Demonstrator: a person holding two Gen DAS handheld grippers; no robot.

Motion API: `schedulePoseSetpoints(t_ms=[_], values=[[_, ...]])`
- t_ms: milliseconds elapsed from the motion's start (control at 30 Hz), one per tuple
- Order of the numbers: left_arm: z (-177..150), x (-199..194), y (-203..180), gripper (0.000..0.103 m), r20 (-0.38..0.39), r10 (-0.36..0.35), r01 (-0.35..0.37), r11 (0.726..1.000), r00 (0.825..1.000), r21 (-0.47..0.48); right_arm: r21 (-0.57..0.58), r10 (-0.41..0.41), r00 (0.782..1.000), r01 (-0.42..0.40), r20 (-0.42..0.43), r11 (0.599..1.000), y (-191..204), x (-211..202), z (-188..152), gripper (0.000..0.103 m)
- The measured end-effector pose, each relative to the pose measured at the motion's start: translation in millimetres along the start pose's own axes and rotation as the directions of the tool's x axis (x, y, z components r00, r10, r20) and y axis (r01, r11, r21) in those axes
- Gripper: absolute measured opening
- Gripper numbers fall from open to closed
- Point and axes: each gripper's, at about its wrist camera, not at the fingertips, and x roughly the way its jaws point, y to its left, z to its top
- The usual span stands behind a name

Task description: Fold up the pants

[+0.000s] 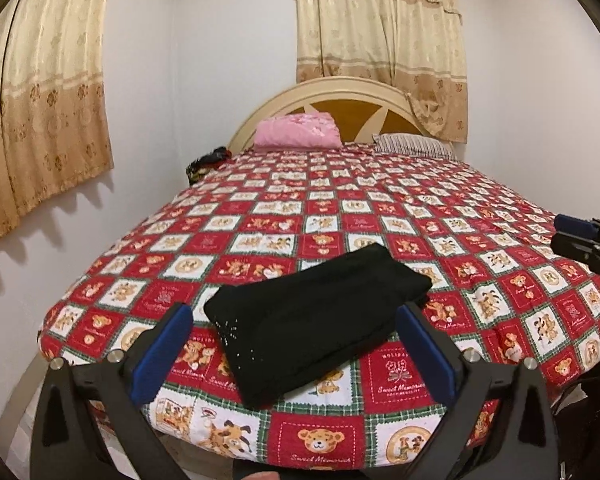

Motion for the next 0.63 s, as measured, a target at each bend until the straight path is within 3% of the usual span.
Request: schedulePoseSetpoints(t_ms=[633], values=[[-4.7,7.8,-1.1,0.103,-0.012,-0.023,0.023,1.000,1.000,-0.003,-0.006,0.000,1.000,0.000,0.003,1.000,-0.1,-2.7,1.1,0.068]])
